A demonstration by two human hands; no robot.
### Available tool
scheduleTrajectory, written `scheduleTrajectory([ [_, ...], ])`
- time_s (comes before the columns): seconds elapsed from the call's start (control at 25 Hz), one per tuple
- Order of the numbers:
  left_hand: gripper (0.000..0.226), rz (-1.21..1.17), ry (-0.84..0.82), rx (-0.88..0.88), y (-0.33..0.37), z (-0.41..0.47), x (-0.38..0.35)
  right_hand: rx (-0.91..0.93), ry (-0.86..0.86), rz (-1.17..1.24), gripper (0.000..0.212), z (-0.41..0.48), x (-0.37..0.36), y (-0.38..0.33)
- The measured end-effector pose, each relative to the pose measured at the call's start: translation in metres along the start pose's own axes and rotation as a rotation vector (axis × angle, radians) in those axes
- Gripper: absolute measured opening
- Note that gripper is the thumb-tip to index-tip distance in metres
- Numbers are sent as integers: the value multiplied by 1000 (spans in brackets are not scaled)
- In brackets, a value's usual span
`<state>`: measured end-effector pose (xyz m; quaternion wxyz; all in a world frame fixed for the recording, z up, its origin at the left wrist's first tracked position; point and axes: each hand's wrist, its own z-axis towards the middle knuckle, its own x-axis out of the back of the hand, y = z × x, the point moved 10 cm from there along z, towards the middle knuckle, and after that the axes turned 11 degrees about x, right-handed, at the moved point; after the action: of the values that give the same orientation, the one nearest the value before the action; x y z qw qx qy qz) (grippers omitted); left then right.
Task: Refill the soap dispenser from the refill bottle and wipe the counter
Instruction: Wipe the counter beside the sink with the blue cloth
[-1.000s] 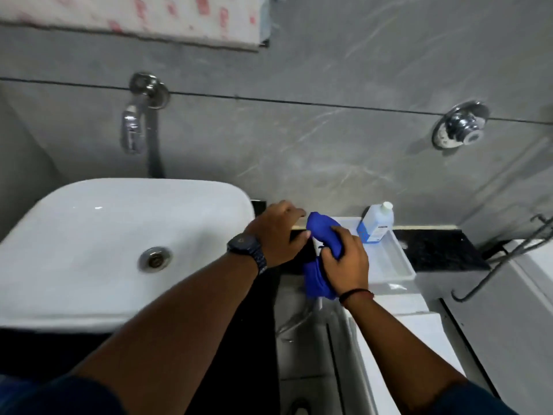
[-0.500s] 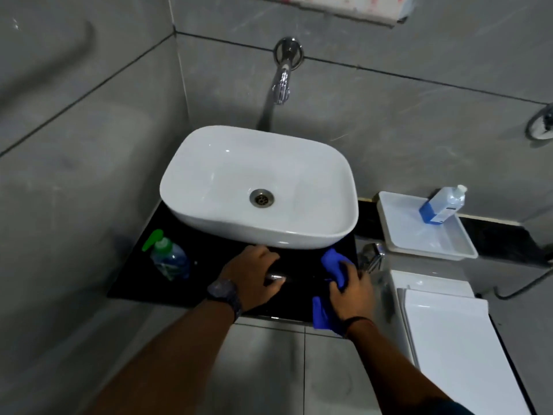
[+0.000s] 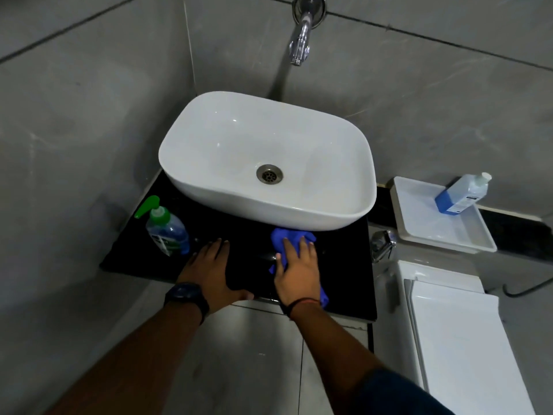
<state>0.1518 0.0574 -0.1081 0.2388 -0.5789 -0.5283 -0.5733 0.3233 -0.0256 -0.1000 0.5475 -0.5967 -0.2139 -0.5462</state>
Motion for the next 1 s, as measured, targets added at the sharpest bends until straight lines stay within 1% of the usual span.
scheduleTrajectory([
  [0.08, 130, -49, -29, 2, -2, 3, 1, 42, -17, 42, 43, 6, -11, -20],
  [0.12, 134, -73, -43, 4, -4, 5, 2, 95, -52, 68, 43, 9, -18, -32],
  [0.28, 143, -163, -11, 10, -12, 4, 4, 381, -239, 197, 43, 6, -38, -80],
  [0.4, 152, -118, -46, 29, -17, 2, 0, 538, -328, 190, 43, -5, -33, -81],
  [0.44, 151, -83, -54, 27, -15, 1, -1, 575, -352, 184, 42, -12, -27, -75],
  [0.52, 141, 26, -21, 20, -10, 0, 1, 590, -358, 191, 41, -24, -13, -51],
  [0.6, 128, 131, 30, 3, -1, 0, 4, 536, -320, 174, 40, -34, 4, -16],
  [0.64, 123, 154, 33, -1, 1, 1, 4, 477, -285, 143, 41, -35, 11, 4],
  [0.72, 122, 154, 17, 0, 2, 4, 2, 280, -182, 64, 41, -28, 26, 45],
  [0.8, 123, 144, 18, 5, 1, 5, 1, 53, -76, 15, 42, -19, 34, 72],
  [0.88, 125, 146, 29, 7, 0, 5, -1, -101, -2, -5, 43, -15, 33, 74],
  [0.92, 126, 146, 30, 9, 0, 5, -3, -140, 22, -10, 44, -14, 29, 67],
  [1.0, 127, 138, 28, 8, 0, 7, -3, -148, 45, -10, 45, -9, 18, 45],
])
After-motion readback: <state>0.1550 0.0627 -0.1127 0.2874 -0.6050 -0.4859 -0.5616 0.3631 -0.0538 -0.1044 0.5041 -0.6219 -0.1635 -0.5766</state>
